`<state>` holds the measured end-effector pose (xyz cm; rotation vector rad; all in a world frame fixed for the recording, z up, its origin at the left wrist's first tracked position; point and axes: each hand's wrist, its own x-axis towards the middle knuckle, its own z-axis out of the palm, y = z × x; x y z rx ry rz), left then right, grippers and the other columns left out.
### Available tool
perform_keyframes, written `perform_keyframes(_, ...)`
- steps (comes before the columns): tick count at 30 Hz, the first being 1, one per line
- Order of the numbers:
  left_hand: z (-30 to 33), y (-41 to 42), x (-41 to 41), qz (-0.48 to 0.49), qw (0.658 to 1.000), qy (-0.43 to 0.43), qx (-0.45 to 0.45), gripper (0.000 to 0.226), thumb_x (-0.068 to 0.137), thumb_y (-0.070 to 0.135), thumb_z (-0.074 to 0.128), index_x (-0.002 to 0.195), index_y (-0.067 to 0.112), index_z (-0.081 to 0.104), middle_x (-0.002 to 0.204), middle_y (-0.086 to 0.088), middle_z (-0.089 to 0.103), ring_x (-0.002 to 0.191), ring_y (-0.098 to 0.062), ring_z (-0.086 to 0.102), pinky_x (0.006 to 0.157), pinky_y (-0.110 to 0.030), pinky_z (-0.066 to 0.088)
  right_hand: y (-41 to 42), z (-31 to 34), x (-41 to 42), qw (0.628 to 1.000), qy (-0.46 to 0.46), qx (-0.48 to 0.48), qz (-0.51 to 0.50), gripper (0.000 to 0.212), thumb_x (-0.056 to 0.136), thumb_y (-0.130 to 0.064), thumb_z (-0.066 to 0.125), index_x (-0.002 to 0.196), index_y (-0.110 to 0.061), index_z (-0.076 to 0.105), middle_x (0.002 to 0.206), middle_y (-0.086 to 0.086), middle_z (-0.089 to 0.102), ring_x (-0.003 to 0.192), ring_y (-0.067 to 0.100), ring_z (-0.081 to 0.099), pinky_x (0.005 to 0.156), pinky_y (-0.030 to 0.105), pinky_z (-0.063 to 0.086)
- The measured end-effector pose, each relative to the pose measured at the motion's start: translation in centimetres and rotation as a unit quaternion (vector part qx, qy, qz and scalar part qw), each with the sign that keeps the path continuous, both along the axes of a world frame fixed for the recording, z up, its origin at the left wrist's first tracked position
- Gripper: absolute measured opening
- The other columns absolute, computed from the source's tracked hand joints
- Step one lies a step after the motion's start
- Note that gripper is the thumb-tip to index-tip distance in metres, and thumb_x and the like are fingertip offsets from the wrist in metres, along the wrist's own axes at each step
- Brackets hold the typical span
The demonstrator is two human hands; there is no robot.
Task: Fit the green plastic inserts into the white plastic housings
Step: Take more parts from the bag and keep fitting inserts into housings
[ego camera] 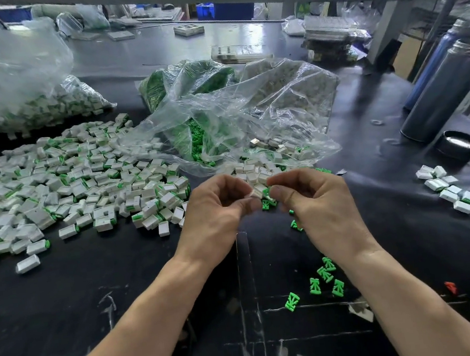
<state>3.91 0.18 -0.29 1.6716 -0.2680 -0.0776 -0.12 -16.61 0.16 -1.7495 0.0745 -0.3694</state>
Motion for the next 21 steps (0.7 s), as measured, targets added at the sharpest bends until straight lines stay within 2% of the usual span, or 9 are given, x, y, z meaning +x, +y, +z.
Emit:
perform_keyframes(3,0.21,-0.05,-0.16,-0.005,1.0,0.009,-0.015,0.017,0.081,0.001,0.082,0.089,0.009,0.069,0.087,-0.016,0.074,0.072,-0.012,0.063,0.071,-0.026,0.052,0.26,0.23,-0.18,1.0,-0.02,0.007,0.014,0.018,0.09,-0.004,0.077,0.093,-0.021,0.079,0.081,-0.008,0.078,0.069,-0.001,0.066,0.064,0.01,0.049)
perform_keyframes(10,0.64,-0.14,-0.69,-0.031,0.999,-0.003,-0.007,0.016,0.082,0.002,0.081,0.093,0.002,0.068,0.089,-0.02,0.072,0.074,-0.012,0.065,0.067,-0.017,0.052,0.42,0.42,-0.48,1.0,-0.023,-0.011,0.014,0.018,0.09,-0.004,0.077,0.097,-0.021,0.079,0.09,-0.007,0.079,0.083,0.004,0.072,0.072,0.012,0.051)
perform_keyframes(14,0.66,-0.17,-0.67,-0.037,0.999,-0.001,-0.005,0.015,0.083,0.003,0.08,0.092,0.004,0.068,0.089,-0.02,0.071,0.074,-0.014,0.064,0.069,-0.023,0.053,0.42,0.62,-0.53,0.999,-0.016,-0.036,0.006,0.017,0.09,-0.007,0.078,0.098,-0.022,0.079,0.091,-0.008,0.078,0.087,0.006,0.072,0.076,0.015,0.052)
perform_keyframes(18,0.41,-0.34,-0.74,-0.027,0.999,0.011,-0.02,0.015,0.083,0.001,0.08,0.091,0.002,0.068,0.082,-0.018,0.069,0.072,-0.014,0.062,0.069,-0.025,0.053,0.44,0.78,-0.73,0.995,-0.02,-0.093,0.0,0.017,0.09,-0.008,0.079,0.098,-0.023,0.079,0.089,-0.011,0.077,0.088,0.004,0.071,0.079,0.012,0.051)
perform_keyframes(21,0.28,-0.5,-0.85,-0.03,0.999,0.015,-0.022,0.014,0.084,0.001,0.079,0.09,0.002,0.067,0.078,-0.007,0.067,0.07,-0.012,0.06,0.067,-0.024,0.052,0.46,0.85,-0.87,0.991,-0.028,-0.131,-0.003,0.017,0.09,-0.009,0.078,0.098,-0.024,0.079,0.092,-0.012,0.075,0.09,0.002,0.069,0.08,0.011,0.05)
